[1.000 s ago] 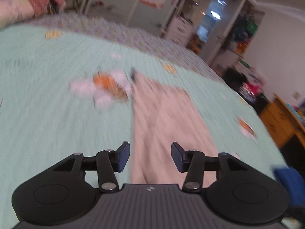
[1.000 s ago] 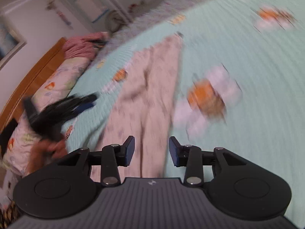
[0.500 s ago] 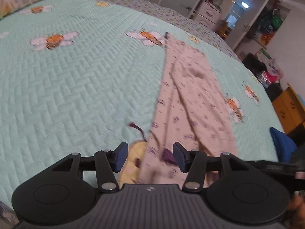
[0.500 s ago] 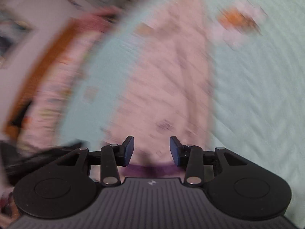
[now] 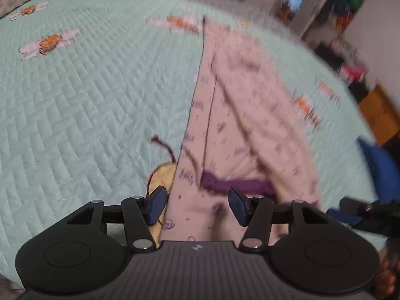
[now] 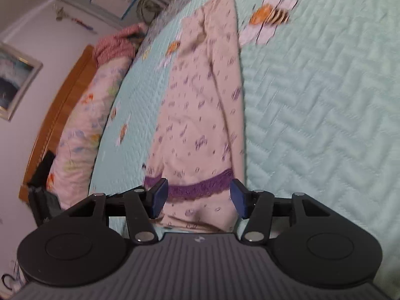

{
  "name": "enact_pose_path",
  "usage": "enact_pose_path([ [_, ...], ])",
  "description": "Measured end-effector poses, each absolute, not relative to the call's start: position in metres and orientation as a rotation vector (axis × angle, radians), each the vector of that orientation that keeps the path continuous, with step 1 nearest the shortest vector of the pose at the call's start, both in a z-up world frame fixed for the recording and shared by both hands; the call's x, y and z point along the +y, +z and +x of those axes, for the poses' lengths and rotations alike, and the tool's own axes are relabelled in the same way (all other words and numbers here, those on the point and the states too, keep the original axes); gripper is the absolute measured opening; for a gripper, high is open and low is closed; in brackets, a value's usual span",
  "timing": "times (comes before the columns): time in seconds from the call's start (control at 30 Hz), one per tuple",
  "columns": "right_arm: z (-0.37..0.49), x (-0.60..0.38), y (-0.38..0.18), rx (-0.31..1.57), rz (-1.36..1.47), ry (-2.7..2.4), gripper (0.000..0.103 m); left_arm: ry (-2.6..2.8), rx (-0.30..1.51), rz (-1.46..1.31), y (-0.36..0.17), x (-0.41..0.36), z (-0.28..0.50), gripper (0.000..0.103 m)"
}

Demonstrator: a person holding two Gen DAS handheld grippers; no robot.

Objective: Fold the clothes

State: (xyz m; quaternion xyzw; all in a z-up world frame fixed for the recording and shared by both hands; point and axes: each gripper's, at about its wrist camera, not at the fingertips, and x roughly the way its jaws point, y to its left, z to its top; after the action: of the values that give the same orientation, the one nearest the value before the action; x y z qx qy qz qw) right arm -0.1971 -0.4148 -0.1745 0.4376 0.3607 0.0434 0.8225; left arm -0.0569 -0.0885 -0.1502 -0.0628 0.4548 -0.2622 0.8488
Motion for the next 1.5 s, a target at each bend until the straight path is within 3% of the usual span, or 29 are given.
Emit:
enact_pose_path([
  [0.1, -0.205, -0.425, -0.181, 0.791, 0.98, 0.069, 0.062, -0.485, 0.946, -0.193, -0.148, -0.071, -0.053, 0.06],
  [0.27, -0.206, -0.426, -0.204, 0.828, 1.078, 0.093, 0.063, -0.473, 1.069, -0.299, -0.172, -0.061, -0.036, 0.061],
  [0.37, -0.201, -0.424, -0.21, 0.829, 1.114, 0.122, 0.063, -0.517, 1.078, -0.361, -0.176, -0.061, -0.03, 0.071],
  [0.8, -0.171, -0.427, -0.225, 0.766, 1.267, 0.172, 0.062, -0.817, 1.227, -0.585, -0.205, -0.106, 0.017, 0.07],
  [0.87, -0.166, -0.424, -0.225, 0.773, 1.237, 0.184, 0.059, -0.833, 1.237, -0.619, -0.209, -0.106, 0.016, 0.064],
  [0.93, -0.162, -0.42, -0.224, 0.795, 1.186, 0.19, 0.045, -0.83, 1.237, -0.574, -0.21, -0.107, 0.011, 0.047],
  [1.0, -0.162, -0.419, -0.23, 0.819, 1.159, 0.182, 0.013, -0.811, 1.24, -0.528, -0.209, -0.108, 0.009, 0.026],
  [1.03, -0.162, -0.42, -0.234, 0.83, 1.165, 0.178, 0.005, -0.802, 1.248, -0.513, -0.209, -0.11, 0.008, 0.022],
  [1.07, -0.163, -0.421, -0.237, 0.833, 1.17, 0.176, 0.003, -0.785, 1.25, -0.487, -0.207, -0.112, 0.006, 0.014],
  [1.13, -0.165, -0.421, -0.234, 0.825, 1.164, 0.183, 0.003, -0.765, 1.233, -0.441, -0.202, -0.118, 0.0, 0.01],
  [1.5, -0.214, -0.434, -0.208, 0.773, 1.167, 0.299, 0.003, -0.937, 1.12, -0.518, -0.155, -0.122, -0.064, 0.007],
])
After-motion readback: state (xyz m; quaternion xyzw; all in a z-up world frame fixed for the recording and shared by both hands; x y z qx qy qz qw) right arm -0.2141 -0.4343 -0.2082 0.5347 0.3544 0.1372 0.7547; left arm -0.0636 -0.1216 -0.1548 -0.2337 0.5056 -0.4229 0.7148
